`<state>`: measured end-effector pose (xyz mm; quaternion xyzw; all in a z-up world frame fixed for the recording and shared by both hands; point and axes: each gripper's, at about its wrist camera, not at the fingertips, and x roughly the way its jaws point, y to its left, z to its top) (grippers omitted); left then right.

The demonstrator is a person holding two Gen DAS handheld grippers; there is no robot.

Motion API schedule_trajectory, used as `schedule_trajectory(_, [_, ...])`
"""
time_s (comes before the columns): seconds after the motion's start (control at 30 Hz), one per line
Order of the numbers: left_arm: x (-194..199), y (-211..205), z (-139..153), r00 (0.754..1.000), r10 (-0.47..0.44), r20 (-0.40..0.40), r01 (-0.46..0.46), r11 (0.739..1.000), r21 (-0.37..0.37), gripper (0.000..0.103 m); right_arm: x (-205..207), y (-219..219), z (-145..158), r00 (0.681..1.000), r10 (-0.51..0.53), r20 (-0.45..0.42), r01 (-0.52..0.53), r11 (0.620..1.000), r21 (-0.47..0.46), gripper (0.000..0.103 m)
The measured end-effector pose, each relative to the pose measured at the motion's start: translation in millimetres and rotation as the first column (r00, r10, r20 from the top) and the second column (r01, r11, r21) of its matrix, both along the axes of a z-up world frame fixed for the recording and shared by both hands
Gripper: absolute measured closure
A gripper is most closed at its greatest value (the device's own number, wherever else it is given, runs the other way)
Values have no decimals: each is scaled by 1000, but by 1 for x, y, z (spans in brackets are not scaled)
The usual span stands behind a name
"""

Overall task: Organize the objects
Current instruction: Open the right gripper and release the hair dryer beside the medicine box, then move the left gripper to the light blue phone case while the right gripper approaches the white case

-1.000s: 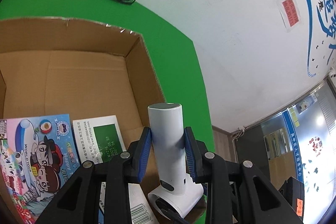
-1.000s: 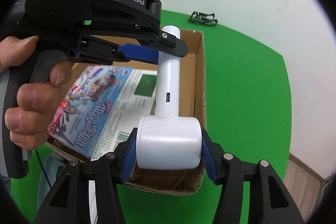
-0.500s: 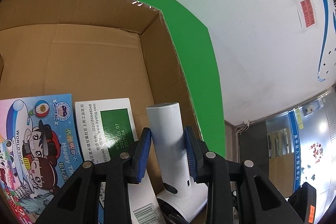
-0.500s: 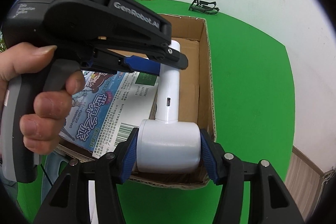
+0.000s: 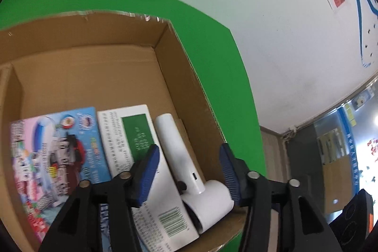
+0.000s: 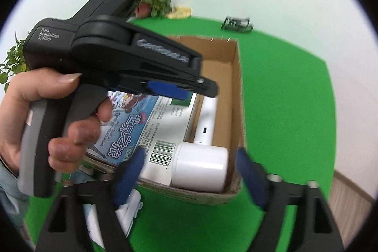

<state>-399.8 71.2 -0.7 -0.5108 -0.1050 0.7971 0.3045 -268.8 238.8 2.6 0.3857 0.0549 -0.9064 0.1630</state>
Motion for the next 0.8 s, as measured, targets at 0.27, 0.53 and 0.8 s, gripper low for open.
schedule_trajectory(0.27, [98,-34,80,934,90,-345,-122,990,-74,21,34,13,4,997,-68,-44,66,997,-45,1])
schedule_trajectory(0.53, [223,-78,102,751,172,-638,-379,903,-203,1,61,-1,17,993,-75,-87,70,996,-52,1])
schedule_trajectory(0.8, [261,-121,80,766,276,-580,-444,880,-168,1,95,-23,23,989,-65,-131,60,997,-44,1])
